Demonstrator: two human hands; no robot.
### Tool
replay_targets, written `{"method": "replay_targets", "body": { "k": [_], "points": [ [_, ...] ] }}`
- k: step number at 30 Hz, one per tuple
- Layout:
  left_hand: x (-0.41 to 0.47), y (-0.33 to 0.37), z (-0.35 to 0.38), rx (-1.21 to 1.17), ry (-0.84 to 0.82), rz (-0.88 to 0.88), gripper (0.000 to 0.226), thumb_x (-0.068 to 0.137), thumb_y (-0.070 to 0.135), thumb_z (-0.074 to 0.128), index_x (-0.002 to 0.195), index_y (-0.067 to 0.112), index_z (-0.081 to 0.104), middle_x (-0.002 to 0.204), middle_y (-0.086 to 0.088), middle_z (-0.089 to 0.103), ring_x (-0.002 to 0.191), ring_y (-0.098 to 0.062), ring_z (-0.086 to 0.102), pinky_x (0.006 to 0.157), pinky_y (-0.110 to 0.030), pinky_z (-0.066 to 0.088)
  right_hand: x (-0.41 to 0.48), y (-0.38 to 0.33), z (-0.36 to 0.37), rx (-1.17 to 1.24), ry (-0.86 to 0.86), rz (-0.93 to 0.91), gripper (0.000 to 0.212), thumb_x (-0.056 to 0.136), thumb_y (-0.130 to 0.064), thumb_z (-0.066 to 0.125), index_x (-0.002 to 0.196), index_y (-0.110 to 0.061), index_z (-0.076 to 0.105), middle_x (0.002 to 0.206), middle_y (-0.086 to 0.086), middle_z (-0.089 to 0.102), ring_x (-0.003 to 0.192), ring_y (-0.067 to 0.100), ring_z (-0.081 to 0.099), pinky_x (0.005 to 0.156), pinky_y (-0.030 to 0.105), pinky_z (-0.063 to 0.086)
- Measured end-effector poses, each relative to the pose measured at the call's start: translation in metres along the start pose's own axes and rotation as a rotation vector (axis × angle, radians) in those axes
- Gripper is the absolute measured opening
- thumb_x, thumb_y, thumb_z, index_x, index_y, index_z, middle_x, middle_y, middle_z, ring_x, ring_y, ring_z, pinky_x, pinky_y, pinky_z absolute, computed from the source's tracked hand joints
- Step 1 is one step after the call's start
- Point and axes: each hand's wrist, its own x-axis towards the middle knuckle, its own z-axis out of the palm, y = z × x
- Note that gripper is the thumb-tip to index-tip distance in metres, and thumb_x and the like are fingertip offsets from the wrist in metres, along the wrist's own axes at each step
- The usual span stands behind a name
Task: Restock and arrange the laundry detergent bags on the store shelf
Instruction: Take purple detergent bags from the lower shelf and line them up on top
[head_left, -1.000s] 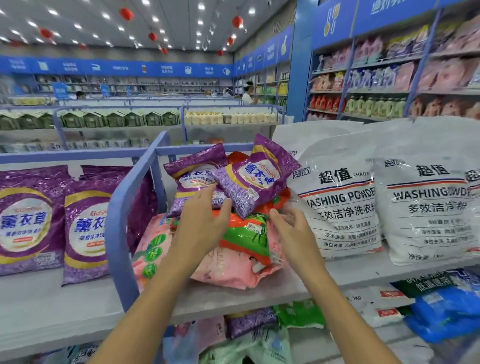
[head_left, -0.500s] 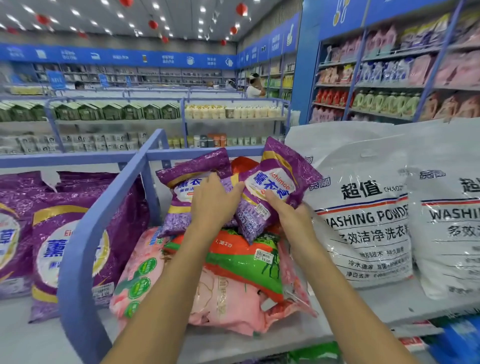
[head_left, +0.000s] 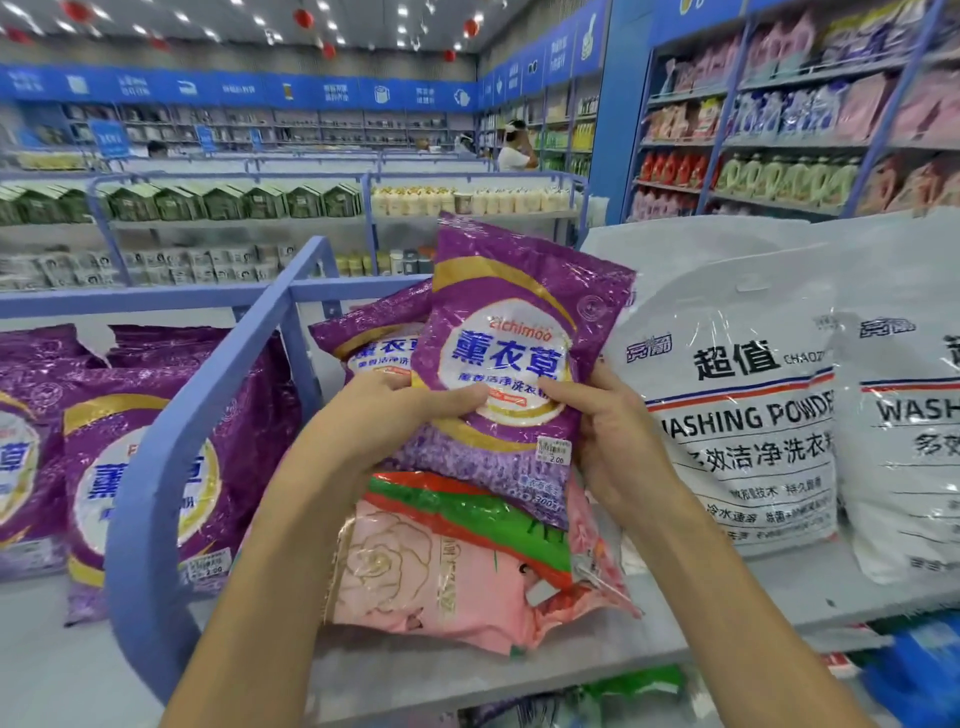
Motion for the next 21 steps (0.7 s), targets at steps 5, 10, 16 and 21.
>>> {"method": "replay_targets", "body": {
  "k": [5,10,16,21],
  "points": [
    [-0.021,-0.011,0.005,-0.076,-0.084,0.124,0.027,0.077,0.019,0.086,0.101,0.01,0.078,0.095,-0.006,0.08,0.09,-0.024,0.077,0.091,-0.043,0.059,-0.014,-0.01,0.009,-0.019,0.126,-0.067,0.036,0.09,-0.023,0.077,0.122,-0.009,0.07,0.107,0.014,0.078,0.098,0.033,0.076,0.09,0.051,0.061],
    [-0.043,-0.036,0.018,-0.197,-0.089,0.215,0.035,0.075,0.023,0.081,0.107,0.009,0.077,0.1,-0.006,0.08,0.095,-0.021,0.077,0.086,-0.032,0.061,-0.031,-0.029,0.011,-0.086,0.12,-0.05,0.037,0.09,-0.03,0.077,0.118,-0.007,0.071,0.1,0.012,0.08,0.089,0.031,0.078,0.081,0.051,0.064],
    [-0.068,-0.058,0.028,-0.282,-0.152,0.205,0.054,0.064,0.015,0.093,0.112,0.007,0.071,0.107,-0.01,0.078,0.098,-0.025,0.076,0.083,-0.033,0.061,-0.053,-0.042,0.006,-0.062,0.034,0.084,0.033,0.093,-0.036,0.072,0.11,-0.008,0.077,0.103,0.014,0.079,0.093,0.034,0.077,0.08,0.049,0.064],
    [-0.105,-0.061,0.038,-0.108,-0.137,0.262,0.055,0.061,0.002,0.088,0.112,0.016,0.072,0.104,0.001,0.079,0.097,-0.017,0.076,0.076,-0.021,0.059,-0.073,-0.048,-0.004,0.007,-0.011,0.101,0.038,0.101,-0.047,0.057,0.111,-0.016,0.076,0.105,0.008,0.079,0.098,0.028,0.077,0.081,0.044,0.063]
  ]
}}
